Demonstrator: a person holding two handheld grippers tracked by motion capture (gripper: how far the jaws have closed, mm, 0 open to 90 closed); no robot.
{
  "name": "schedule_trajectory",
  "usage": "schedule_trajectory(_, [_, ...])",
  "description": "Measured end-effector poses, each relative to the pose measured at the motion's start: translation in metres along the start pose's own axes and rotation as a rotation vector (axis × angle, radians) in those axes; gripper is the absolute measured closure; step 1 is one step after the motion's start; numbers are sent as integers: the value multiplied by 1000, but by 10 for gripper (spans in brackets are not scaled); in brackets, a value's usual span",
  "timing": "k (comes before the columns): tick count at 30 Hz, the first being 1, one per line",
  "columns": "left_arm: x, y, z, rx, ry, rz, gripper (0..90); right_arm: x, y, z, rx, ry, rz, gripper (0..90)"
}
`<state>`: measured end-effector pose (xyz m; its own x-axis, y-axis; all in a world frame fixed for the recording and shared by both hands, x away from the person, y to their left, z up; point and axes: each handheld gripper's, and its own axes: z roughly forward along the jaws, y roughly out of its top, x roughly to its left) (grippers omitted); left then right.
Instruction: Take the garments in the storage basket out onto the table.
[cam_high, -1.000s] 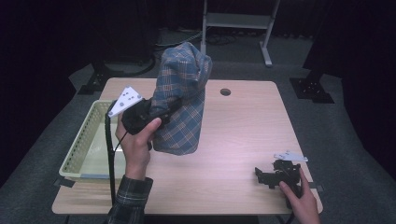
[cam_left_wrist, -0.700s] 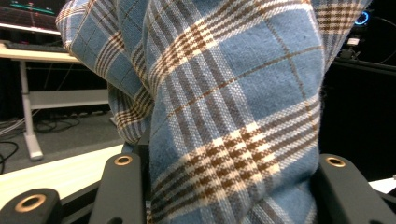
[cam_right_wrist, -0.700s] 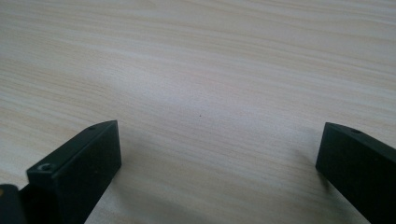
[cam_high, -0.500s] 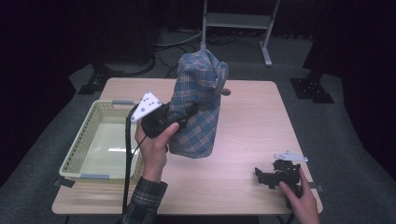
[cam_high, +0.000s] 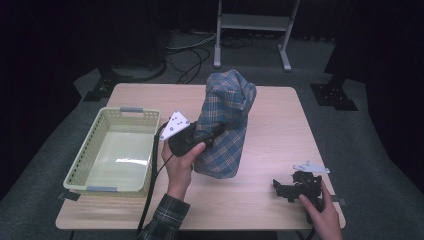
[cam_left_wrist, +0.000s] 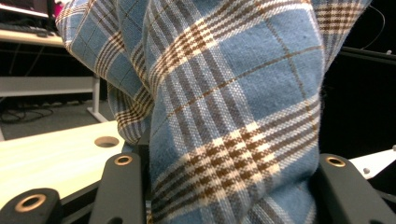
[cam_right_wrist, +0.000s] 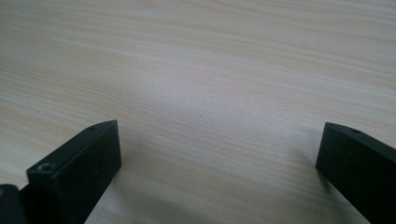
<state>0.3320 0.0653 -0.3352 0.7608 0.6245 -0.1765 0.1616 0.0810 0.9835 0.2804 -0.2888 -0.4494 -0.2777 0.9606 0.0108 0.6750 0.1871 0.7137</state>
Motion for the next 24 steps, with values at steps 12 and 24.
schedule_trajectory(12, [-2,-22,13,31,-8,-18,487,0,0,0,-2,0,0,0])
schedule_trajectory(24, [0,-44,23,79,0,-32,486,0,0,0,-2,-1,0,0])
